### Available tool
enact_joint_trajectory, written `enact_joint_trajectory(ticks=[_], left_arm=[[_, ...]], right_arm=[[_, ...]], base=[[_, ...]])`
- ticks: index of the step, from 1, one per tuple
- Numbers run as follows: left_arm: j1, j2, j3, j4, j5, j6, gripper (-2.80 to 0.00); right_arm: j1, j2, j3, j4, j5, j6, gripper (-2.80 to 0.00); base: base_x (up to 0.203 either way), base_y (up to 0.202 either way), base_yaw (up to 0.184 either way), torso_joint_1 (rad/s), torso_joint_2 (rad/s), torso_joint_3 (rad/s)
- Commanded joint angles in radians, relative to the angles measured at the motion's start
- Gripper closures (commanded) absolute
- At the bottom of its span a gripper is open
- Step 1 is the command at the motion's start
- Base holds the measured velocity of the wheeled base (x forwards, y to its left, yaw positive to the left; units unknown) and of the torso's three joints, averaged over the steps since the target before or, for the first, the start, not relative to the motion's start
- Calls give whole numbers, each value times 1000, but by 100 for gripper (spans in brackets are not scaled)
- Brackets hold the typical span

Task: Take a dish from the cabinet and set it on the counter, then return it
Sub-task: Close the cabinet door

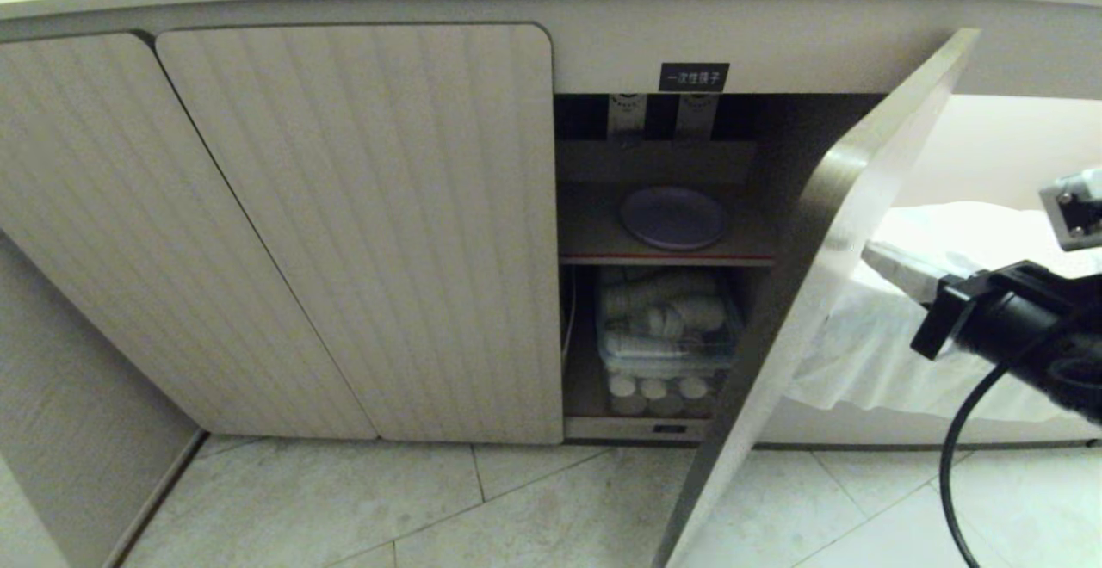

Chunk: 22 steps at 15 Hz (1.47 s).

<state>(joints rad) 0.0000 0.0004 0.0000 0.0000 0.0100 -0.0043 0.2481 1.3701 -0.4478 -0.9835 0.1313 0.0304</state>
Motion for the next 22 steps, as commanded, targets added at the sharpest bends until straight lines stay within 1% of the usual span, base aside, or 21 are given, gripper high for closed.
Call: enact_joint_trajectory(ticks=[1,9,16,19,22], left_arm=[[0,0,0,0,-1,0,0],[0,0,0,0,1,0,0],[0,0,0,0,0,0,0],[0,0,0,0,1,0,0],[0,0,0,0,0,0,0]], right_arm=[[1,47,-10,-28,1,8,0],[10,158,-52,-107,-21,9,0],[29,283,-137,-185,-30,9,0],[30,319,-166,-185,-78,14,0],[30,353,-184,-187,-85,14,0]], base=[[0,0,0,0,0,0],[0,0,0,0,0,0],[0,0,0,0,0,0],[0,0,0,0,0,0],[0,0,0,0,0,0]])
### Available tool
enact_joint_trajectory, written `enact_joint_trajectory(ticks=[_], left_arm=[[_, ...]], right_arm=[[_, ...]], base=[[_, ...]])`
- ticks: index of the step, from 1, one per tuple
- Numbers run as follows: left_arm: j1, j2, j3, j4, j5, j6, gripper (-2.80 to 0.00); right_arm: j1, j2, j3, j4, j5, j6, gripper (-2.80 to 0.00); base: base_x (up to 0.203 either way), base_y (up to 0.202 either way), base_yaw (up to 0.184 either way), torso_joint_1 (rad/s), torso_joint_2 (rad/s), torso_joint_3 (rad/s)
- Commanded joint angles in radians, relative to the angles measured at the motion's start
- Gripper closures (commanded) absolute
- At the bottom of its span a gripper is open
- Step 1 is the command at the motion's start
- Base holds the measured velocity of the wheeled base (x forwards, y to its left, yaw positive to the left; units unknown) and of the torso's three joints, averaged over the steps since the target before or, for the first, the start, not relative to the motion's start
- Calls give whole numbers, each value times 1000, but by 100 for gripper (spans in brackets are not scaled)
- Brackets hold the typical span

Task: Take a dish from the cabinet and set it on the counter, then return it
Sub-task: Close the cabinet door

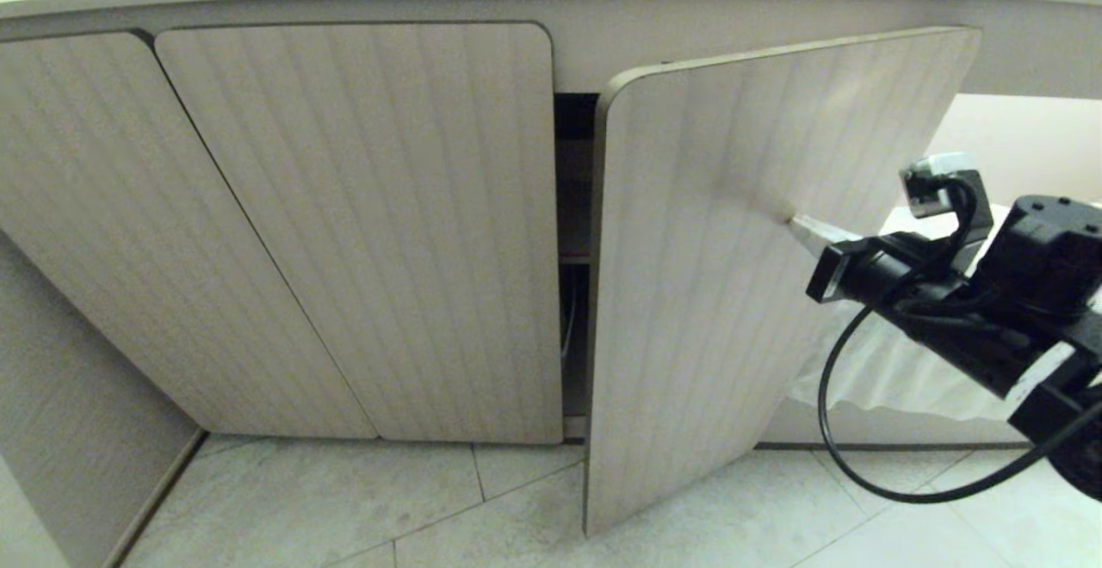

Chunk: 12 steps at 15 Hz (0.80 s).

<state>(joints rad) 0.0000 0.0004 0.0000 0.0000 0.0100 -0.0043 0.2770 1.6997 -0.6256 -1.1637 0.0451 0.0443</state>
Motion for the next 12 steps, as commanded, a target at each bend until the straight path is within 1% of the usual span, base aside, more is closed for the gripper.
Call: enact_joint_trajectory(ticks=[1,6,10,12], left_arm=[[0,0,0,0,1,0,0],[0,0,0,0,-1,0,0],[0,0,0,0,1,0,0],[0,0,0,0,-1,0,0]], right_arm=[[1,35,-13,-7,-1,0,0],[1,131,-141,-5,-19,9,0],[1,193,-206,-5,-92,19,0],[-1,215,-231,-5,-101,19,0]], base=[[0,0,0,0,0,0],[0,0,0,0,0,0],[0,0,0,0,0,0],[0,0,0,0,0,0]])
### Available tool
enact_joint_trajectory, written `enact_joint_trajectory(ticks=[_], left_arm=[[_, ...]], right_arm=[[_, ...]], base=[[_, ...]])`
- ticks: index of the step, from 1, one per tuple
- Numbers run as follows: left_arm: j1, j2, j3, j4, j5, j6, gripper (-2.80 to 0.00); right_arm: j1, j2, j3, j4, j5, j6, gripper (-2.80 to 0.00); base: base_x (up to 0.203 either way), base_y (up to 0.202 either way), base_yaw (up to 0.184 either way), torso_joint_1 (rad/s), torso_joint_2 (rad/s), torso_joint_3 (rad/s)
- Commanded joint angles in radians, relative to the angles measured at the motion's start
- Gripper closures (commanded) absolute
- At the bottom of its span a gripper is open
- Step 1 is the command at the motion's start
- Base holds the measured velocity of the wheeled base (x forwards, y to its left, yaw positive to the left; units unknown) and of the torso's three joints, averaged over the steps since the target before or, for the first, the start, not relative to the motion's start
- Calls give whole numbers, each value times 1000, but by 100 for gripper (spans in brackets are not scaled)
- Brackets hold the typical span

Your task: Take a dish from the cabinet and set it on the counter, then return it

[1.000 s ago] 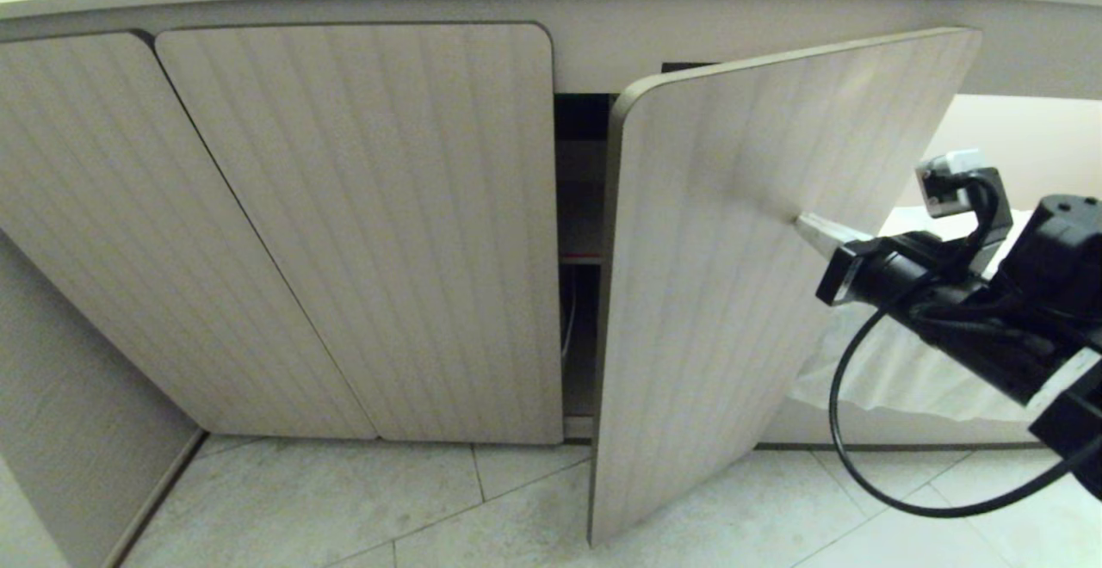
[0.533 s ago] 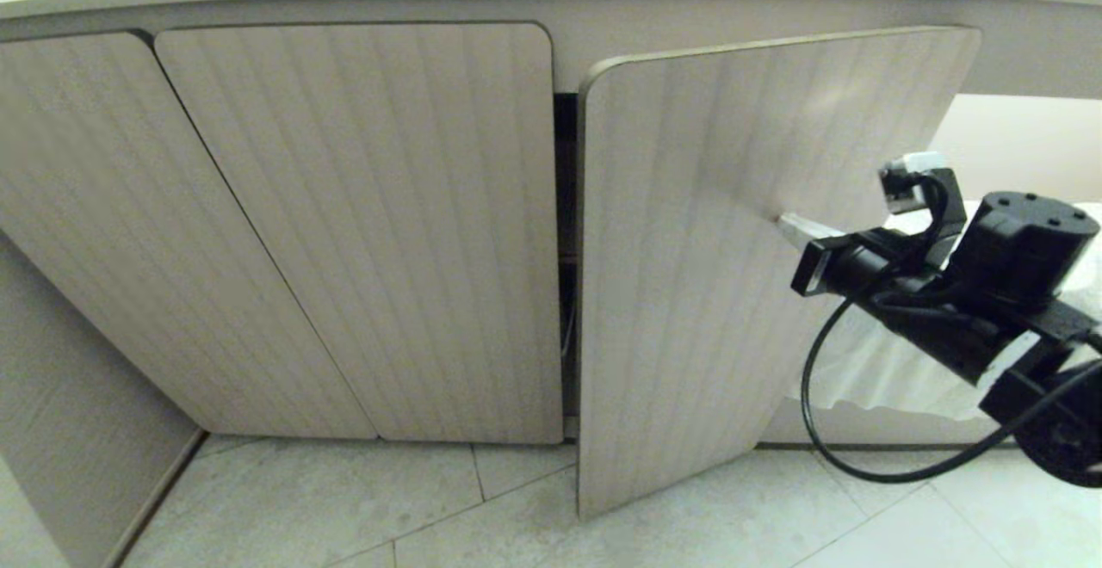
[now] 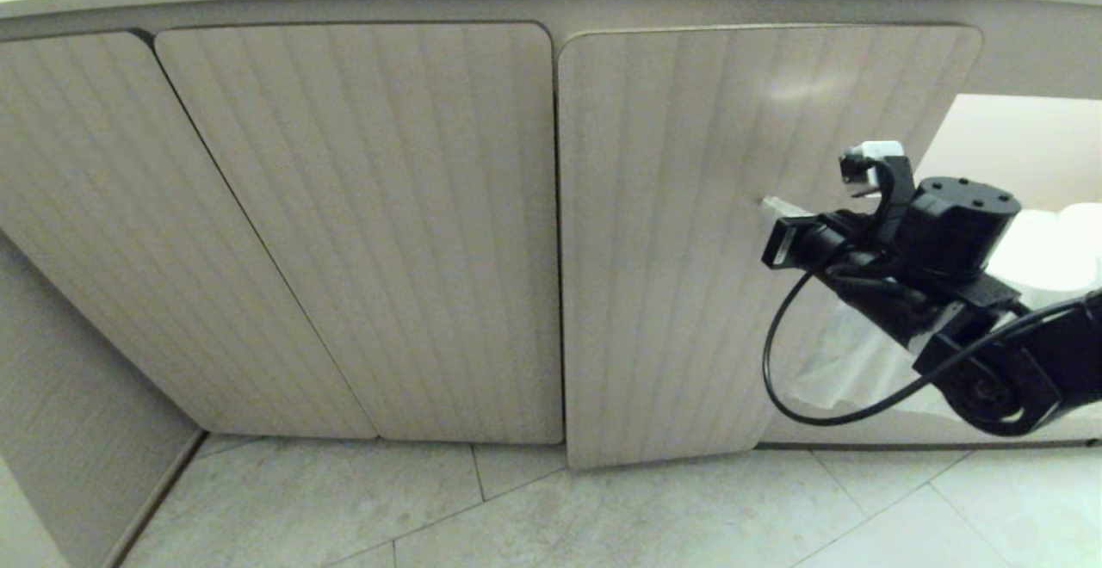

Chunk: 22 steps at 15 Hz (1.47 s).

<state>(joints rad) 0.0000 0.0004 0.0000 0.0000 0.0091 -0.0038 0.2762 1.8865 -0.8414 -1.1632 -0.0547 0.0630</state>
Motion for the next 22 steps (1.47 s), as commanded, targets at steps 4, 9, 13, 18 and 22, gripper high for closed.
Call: enact_joint_trajectory(ticks=[4,9,13,18,22], left_arm=[[0,0,0,0,2,-1,0],[0,0,0,0,1,-1,0],[0,0,0,0,2,-1,0],[0,0,0,0,1,-1,0],[0,0,0,0,0,-1,0]], right_arm=[[1,58,-59,-4,-46,16,0],[-3,81,-70,-4,-78,31,0],[-4,83,-67,-6,-116,37,0],[-6,5,28,-5,-116,41,0],[-6,-119,175,4,-115,42,0]], base=[[0,0,0,0,0,0],[0,0,0,0,0,0],[0,0,0,0,0,0],[0,0,0,0,0,0],[0,0,0,0,0,0]])
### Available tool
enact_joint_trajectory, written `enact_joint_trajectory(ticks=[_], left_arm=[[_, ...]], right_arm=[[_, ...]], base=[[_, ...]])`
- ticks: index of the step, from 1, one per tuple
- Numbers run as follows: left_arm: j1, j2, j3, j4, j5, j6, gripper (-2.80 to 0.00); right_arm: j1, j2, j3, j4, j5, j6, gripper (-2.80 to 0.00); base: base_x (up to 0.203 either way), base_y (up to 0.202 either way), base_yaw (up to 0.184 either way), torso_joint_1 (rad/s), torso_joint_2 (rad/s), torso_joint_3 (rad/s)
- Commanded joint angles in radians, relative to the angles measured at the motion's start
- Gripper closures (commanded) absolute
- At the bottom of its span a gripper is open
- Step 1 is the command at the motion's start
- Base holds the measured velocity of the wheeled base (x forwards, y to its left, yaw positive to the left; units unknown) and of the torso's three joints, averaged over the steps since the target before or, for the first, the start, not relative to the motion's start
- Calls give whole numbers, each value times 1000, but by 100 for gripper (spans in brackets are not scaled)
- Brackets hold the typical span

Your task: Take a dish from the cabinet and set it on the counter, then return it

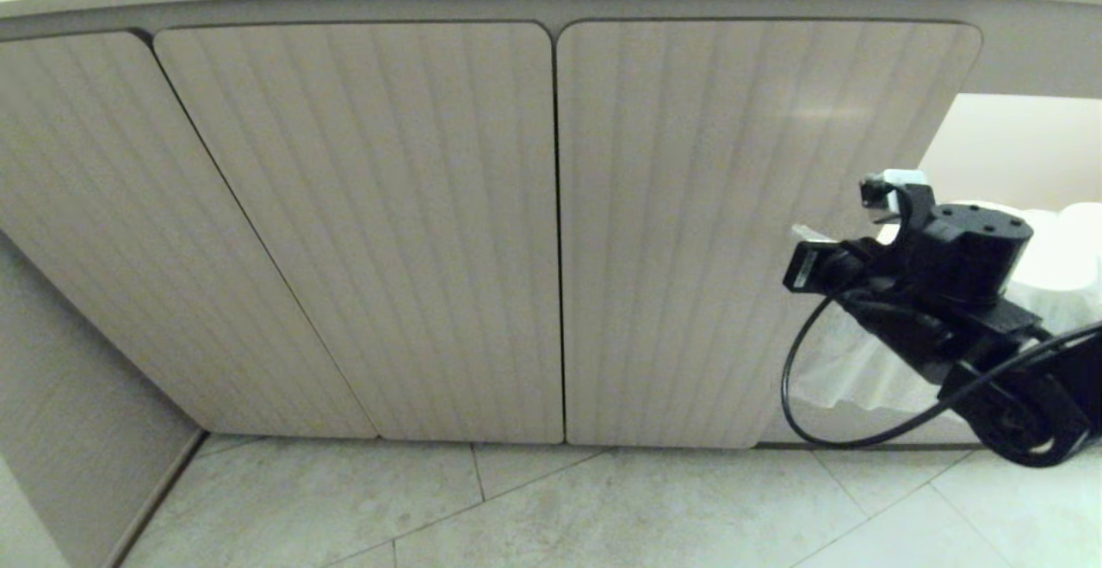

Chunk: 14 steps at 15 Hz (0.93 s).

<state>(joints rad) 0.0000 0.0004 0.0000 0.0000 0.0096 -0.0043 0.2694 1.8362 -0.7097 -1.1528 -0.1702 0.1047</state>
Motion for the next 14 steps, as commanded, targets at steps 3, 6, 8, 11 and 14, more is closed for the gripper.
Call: enact_joint_trajectory(ticks=[3,6,8,11,14], left_arm=[[0,0,0,0,1,0,0],[0,0,0,0,1,0,0],[0,0,0,0,0,0,0],[0,0,0,0,1,0,0],[0,0,0,0,0,0,0]], right_arm=[[1,-184,191,4,3,1,0],[1,-296,333,7,2,1,0],[1,-371,398,21,3,1,0],[1,-482,484,73,1,0,0],[1,-601,544,143,0,-6,0]], base=[[0,0,0,0,0,0],[0,0,0,0,0,0],[0,0,0,0,0,0],[0,0,0,0,0,0],[0,0,0,0,0,0]])
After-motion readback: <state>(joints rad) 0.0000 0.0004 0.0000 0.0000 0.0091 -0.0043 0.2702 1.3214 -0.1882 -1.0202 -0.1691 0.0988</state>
